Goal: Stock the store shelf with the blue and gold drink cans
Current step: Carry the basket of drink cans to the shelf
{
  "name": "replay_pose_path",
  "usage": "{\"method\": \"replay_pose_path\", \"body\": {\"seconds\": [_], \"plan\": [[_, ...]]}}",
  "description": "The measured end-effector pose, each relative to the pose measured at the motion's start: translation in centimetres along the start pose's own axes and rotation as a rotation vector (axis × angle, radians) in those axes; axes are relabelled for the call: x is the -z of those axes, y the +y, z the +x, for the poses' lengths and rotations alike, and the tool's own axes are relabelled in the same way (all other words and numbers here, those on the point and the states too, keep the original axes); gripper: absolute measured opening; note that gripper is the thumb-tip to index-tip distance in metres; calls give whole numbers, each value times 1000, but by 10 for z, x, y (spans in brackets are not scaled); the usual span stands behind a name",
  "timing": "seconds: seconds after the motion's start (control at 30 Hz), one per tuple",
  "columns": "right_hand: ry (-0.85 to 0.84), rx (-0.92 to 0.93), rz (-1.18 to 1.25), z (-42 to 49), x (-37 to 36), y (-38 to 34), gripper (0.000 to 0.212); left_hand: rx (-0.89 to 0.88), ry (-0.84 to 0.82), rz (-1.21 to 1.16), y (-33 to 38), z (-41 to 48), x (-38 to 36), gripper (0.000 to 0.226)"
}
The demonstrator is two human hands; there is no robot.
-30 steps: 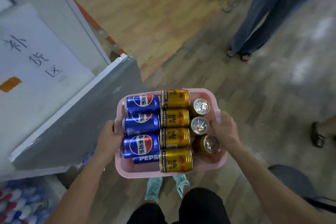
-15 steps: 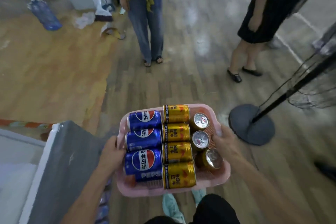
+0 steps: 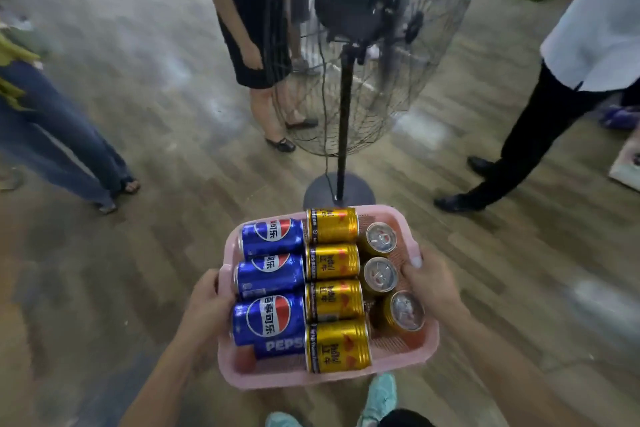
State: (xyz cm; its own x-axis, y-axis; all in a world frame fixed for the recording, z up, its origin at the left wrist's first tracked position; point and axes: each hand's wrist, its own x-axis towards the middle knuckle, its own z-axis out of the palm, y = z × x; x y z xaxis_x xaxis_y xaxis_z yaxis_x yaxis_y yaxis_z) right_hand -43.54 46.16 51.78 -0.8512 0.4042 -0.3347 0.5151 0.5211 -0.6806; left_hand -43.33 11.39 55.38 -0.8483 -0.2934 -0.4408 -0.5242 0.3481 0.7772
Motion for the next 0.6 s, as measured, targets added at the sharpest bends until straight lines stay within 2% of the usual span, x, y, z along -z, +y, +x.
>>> {"method": "replay_pose_path", "body": {"seconds": [0.2,0.3,0.47,0.6], "plan": [[161,-100,39,24,108,85,10,-110,-236,95,68,-6,-124,8],[247,-176,62,28,155,123,10,-129,-371,96,101,-14,-180,17],[417,-298,65,18,210,175,15,-250,-495,307,154,-16,-265,8],[552,-404,185,3,238,209,9,-359,-604,417,195,-23,-333,14]]}}
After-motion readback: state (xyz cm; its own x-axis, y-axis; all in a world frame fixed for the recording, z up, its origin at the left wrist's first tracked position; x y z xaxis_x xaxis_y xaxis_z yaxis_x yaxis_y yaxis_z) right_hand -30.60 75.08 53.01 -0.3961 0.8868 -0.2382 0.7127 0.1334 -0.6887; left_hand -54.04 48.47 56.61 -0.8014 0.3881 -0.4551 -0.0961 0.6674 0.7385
